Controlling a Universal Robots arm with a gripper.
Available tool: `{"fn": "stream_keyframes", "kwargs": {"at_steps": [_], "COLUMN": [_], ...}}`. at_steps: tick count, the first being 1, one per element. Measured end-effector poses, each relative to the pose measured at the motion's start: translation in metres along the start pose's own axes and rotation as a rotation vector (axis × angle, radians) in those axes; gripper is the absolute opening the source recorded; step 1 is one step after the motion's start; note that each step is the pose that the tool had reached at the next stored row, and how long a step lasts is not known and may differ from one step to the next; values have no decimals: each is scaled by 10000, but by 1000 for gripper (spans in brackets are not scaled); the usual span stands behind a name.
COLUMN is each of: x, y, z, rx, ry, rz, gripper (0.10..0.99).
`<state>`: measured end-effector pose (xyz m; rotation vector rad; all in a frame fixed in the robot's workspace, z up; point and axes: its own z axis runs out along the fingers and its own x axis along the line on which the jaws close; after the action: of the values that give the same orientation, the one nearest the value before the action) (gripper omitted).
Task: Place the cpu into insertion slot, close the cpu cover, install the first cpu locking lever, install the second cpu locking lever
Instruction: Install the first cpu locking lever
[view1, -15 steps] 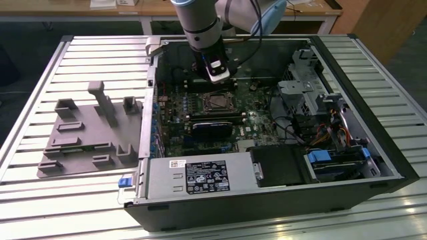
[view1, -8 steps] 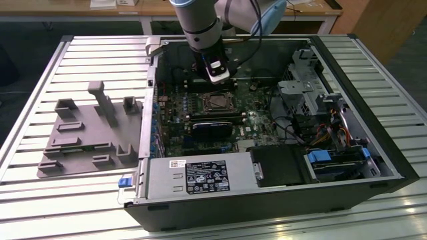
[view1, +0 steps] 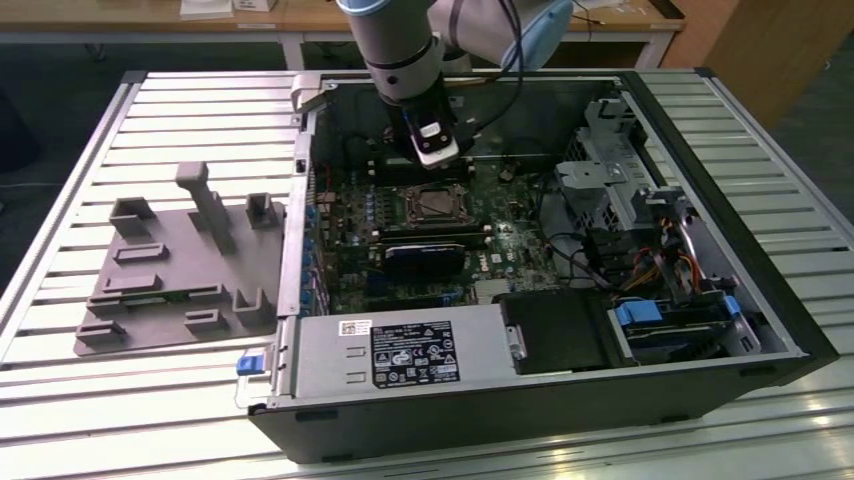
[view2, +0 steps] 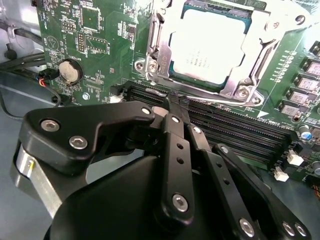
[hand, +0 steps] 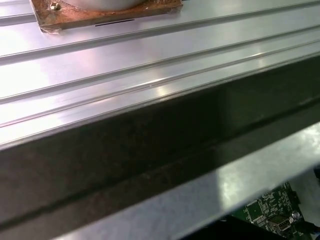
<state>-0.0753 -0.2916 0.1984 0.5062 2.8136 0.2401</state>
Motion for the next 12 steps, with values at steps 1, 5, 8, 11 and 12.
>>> {"fn": "stream_keyframes", "kwargs": {"at_steps": [1, 5, 8, 11, 12], "x": [1, 8, 18, 28, 30], "y": [-2, -8, -12, -18, -19], "z": [1, 5, 8, 18, 23], "rx": [-2, -11, -20, -31, -35], "ry": [-5, -30, -53, -82, -91], "rz": [-1, -4, -7, -11, -13], "gripper": [102, 102, 102, 102, 102]}}
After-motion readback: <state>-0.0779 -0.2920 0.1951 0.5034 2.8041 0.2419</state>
